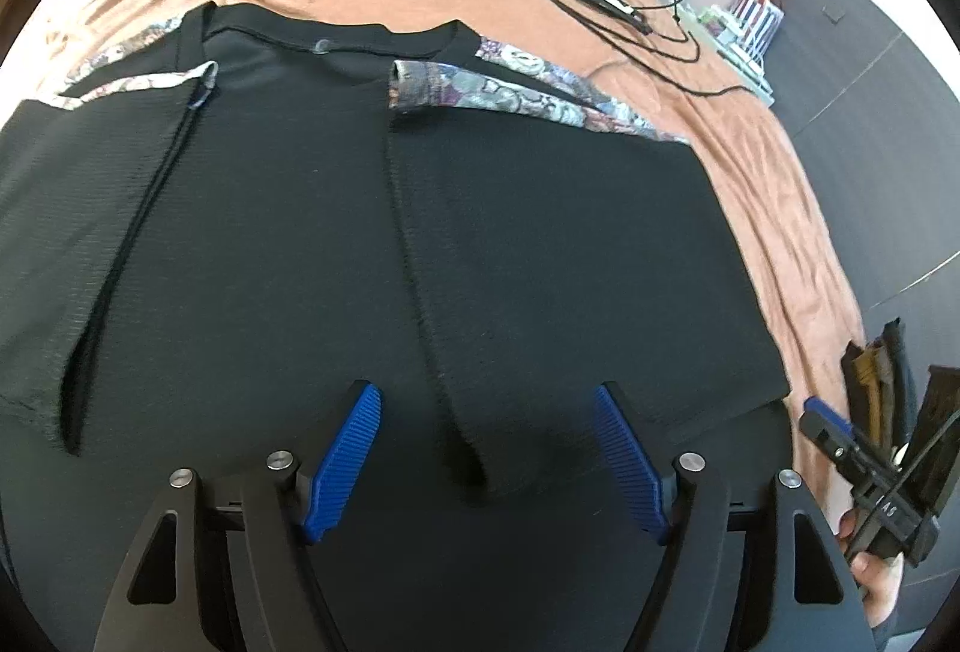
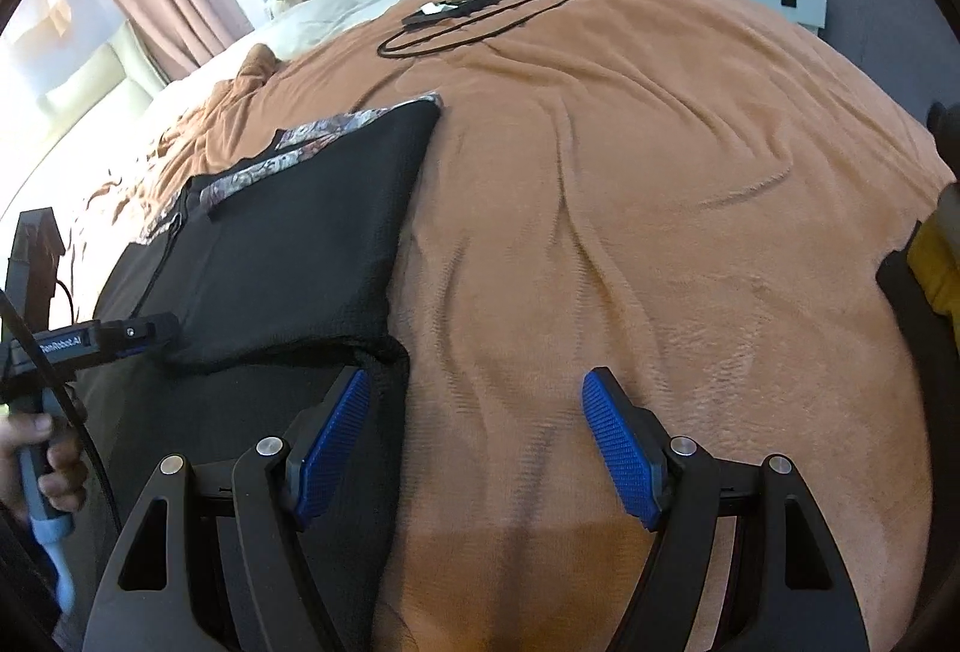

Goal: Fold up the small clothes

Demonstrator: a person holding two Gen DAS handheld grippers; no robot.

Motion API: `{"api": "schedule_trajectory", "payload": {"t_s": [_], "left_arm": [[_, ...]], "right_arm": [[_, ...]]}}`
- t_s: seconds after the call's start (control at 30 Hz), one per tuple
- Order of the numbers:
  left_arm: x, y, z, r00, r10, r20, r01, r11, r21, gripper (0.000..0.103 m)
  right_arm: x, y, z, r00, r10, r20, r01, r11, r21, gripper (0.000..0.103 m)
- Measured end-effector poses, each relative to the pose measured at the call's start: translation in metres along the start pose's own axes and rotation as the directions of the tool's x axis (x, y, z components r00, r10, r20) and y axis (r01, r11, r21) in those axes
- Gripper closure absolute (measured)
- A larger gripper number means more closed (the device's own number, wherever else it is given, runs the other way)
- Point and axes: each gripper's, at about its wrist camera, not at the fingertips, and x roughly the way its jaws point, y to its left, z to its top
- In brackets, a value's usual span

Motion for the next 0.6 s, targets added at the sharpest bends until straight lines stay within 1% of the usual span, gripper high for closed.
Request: {"api": "schedule_trajectory", "payload": {"t_s": [0.03, 0.1, 0.13, 0.17, 0.2, 0.23, 0.27, 0.33, 0.47, 0.53, 0.6], "left_arm": [[0.001, -0.001, 0.001, 1.000, -0.002, -0.001, 0.002, 1.000, -0.001, 0.033], [0.004, -0.004, 0.002, 1.000, 0.000, -0.009, 0.000, 1.000, 0.001, 0.045], [0.004, -0.005, 0.002, 1.000, 0.002, -0.011, -0.002, 1.000, 0.004, 0.048], [0.005, -0.006, 0.002, 1.000, 0.015, -0.013, -0.015, 1.000, 0.009, 0.057], [0.005, -0.006, 0.002, 1.000, 0.028, -0.013, -0.028, 1.000, 0.010, 0.071], [0.006, -0.005, 0.003, 0.999, 0.039, -0.014, -0.039, 0.999, 0.006, 0.079], [0.006, -0.002, 0.003, 0.999, 0.044, -0.016, -0.044, 0.999, -0.003, 0.093], [0.003, 0.005, 0.002, 1.000, 0.017, -0.016, -0.017, 1.000, -0.025, 0.095], [-0.006, 0.012, 0.003, 1.000, 0.025, -0.005, -0.026, 0.999, -0.034, 0.096], [-0.012, 0.017, 0.004, 1.000, 0.007, 0.009, -0.007, 0.999, -0.051, 0.096], [-0.015, 0.020, 0.007, 1.000, 0.001, 0.002, -0.001, 0.998, -0.056, 0.095]], "right_arm": [[-0.001, -0.002, 0.001, 1.000, 0.004, -0.001, -0.004, 1.000, 0.002, 0.031], [-0.004, -0.004, 0.003, 1.000, 0.007, -0.002, -0.007, 1.000, 0.003, 0.031], [-0.005, -0.005, 0.003, 1.000, 0.006, 0.000, -0.006, 1.000, 0.003, 0.031], [-0.006, -0.006, 0.004, 1.000, 0.008, 0.001, -0.008, 1.000, 0.004, 0.031], [-0.006, -0.008, 0.004, 1.000, 0.013, 0.002, -0.013, 1.000, 0.009, 0.031], [-0.007, -0.009, 0.004, 1.000, 0.018, 0.001, -0.018, 1.000, 0.013, 0.031], [-0.007, -0.010, 0.005, 1.000, 0.026, 0.001, -0.026, 0.999, 0.019, 0.031], [-0.009, -0.011, 0.006, 0.999, 0.044, 0.012, -0.044, 0.999, 0.027, 0.031], [-0.008, -0.010, 0.006, 0.998, 0.062, 0.027, -0.063, 0.998, 0.031, 0.031], [-0.006, -0.009, 0.004, 0.998, 0.061, 0.024, -0.062, 0.998, 0.028, 0.031], [-0.004, -0.006, 0.004, 0.997, 0.069, 0.020, -0.069, 0.997, 0.023, 0.031]]}}
